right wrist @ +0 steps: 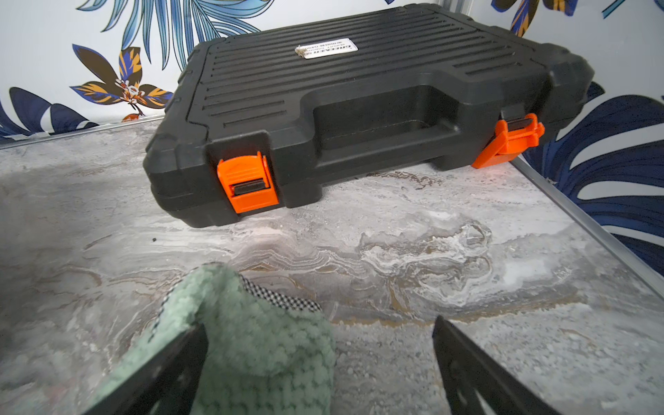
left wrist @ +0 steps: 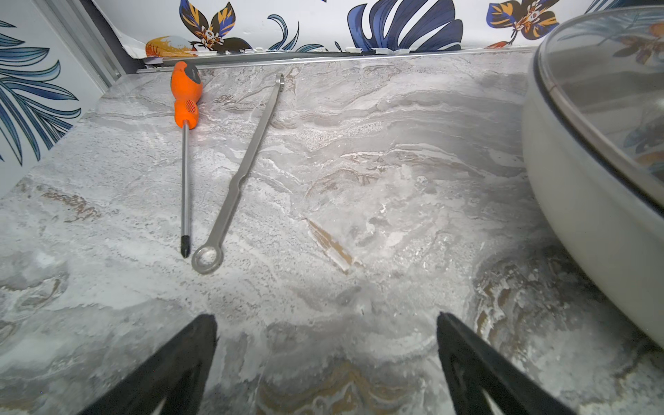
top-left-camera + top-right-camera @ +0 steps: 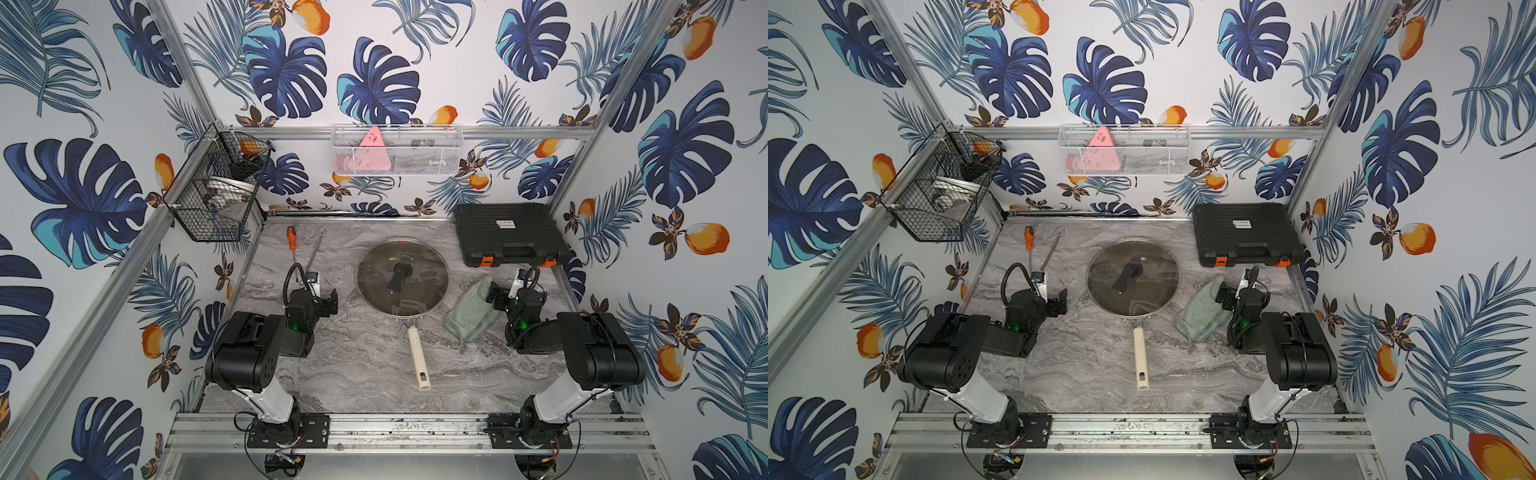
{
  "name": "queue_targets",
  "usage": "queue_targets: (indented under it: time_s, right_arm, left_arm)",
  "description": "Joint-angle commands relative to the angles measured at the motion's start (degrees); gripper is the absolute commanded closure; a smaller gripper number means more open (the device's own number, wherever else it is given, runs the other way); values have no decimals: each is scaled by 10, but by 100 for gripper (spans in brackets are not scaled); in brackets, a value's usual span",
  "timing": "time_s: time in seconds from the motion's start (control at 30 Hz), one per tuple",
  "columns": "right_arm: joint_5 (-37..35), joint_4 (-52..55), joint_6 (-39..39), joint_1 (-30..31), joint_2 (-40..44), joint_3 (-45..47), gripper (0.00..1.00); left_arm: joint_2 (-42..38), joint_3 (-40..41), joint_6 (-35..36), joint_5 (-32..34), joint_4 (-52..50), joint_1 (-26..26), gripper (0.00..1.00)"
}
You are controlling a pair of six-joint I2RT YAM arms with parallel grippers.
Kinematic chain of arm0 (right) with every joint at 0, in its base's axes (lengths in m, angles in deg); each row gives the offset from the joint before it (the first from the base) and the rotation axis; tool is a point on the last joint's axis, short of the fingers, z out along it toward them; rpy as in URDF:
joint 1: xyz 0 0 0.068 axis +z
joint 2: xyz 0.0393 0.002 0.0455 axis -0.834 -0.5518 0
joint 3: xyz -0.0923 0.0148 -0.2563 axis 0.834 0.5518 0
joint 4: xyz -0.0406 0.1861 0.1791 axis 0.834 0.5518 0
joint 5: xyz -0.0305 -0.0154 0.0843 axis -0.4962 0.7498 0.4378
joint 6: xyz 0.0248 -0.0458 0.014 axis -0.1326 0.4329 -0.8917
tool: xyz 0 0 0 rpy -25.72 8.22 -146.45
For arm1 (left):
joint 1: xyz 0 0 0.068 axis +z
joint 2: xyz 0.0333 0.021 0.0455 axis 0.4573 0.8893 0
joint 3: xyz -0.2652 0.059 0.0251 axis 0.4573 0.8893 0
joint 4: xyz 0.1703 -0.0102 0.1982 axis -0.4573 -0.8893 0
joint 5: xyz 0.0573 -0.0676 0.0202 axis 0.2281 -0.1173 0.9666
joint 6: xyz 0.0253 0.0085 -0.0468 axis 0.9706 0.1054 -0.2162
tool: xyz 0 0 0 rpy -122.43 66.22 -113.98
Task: Wipe the pot lid with a cloth
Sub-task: Reset both arms
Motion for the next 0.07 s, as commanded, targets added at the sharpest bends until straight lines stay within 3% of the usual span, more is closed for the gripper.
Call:
queue_targets:
  time_s: [0.0,0.03]
  right_arm:
    - [-4,2,-2,0,-1,-3,0]
    - [-4,2,-2,0,0,-3,0]
  left_arm:
    - [-1,-4,5,0,22,-1,1]
    - [1,-3,4,1,27,0,1]
